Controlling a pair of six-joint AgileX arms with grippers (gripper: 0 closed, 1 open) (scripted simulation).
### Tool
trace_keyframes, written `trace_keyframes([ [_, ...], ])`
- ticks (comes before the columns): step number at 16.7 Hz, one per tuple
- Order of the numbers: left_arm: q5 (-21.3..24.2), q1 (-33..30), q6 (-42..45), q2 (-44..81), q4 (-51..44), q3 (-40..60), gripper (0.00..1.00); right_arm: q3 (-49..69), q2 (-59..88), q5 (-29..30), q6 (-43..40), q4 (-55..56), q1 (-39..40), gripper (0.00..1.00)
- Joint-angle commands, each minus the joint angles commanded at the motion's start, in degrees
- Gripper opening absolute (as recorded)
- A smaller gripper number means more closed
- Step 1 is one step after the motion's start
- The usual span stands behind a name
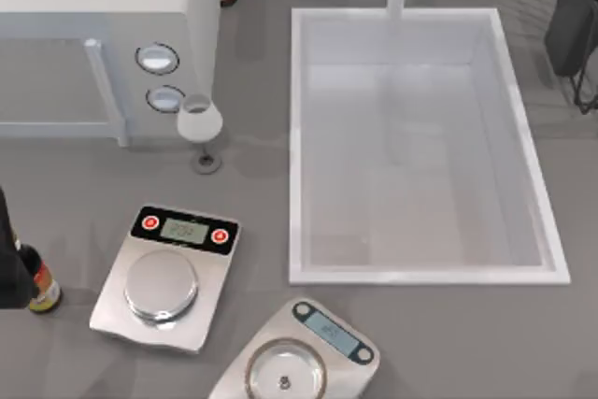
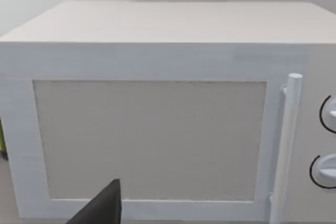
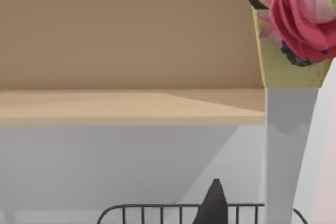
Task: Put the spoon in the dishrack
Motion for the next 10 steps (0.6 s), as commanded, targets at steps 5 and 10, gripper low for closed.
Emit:
trace_keyframes([
  [5,0.0,0.0,0.0,0.0,0.0,0.0,1.00,0.2,0.1,0.0,0.1,0.1,0.0,0.00],
  [10,0.0,0.0,0.0,0.0,0.0,0.0,1.00,-0.1,6.4,2.1,0.1,6.5,1.9,0.00],
])
